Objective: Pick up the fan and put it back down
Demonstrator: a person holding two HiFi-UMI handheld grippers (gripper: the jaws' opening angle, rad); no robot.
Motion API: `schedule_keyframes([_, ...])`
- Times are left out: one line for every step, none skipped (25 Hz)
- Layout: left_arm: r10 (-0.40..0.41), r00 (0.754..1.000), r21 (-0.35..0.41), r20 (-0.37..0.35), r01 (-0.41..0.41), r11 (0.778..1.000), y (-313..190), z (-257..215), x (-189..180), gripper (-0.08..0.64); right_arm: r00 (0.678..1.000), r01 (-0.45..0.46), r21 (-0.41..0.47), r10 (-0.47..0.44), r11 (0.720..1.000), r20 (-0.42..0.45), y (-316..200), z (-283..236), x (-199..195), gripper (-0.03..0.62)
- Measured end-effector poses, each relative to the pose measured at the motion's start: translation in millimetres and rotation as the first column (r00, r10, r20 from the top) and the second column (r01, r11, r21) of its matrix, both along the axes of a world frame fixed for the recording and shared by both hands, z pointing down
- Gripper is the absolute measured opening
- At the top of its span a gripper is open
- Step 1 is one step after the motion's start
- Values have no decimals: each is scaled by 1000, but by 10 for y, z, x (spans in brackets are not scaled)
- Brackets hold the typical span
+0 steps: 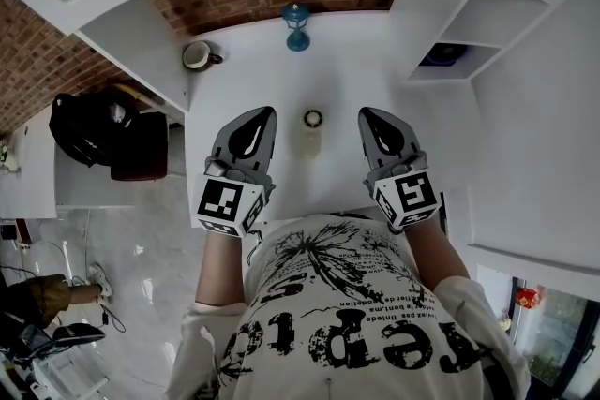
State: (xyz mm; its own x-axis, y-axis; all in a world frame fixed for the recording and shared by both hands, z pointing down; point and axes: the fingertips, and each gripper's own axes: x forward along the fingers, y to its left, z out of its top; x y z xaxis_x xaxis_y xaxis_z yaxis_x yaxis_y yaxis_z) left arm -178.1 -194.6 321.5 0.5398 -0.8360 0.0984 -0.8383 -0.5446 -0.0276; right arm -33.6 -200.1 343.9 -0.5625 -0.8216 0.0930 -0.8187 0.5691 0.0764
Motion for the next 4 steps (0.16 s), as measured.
schedule_keyframes([-3,1000,-1,-2,3,1000,-16,7,-9,15,1000,-1,-2,1,1000,0,-12,9,-3,14])
schedule_keyframes([-7,1000,-3,-4,7,1000,-32,14,-21,15,1000,-1,-3,1,1000,0,-23,19,-6,14])
schedule_keyframes([-12,1000,-4,-7,12,1000,-48,20,-33,15,1000,-2,-5,2,1000,1,-35,28,-9,14])
schedule_keyframes([-16,1000,-5,-10,16,1000,-64,27,-46,14,1000,-2,-6,2,1000,1,-47,38,-13,14])
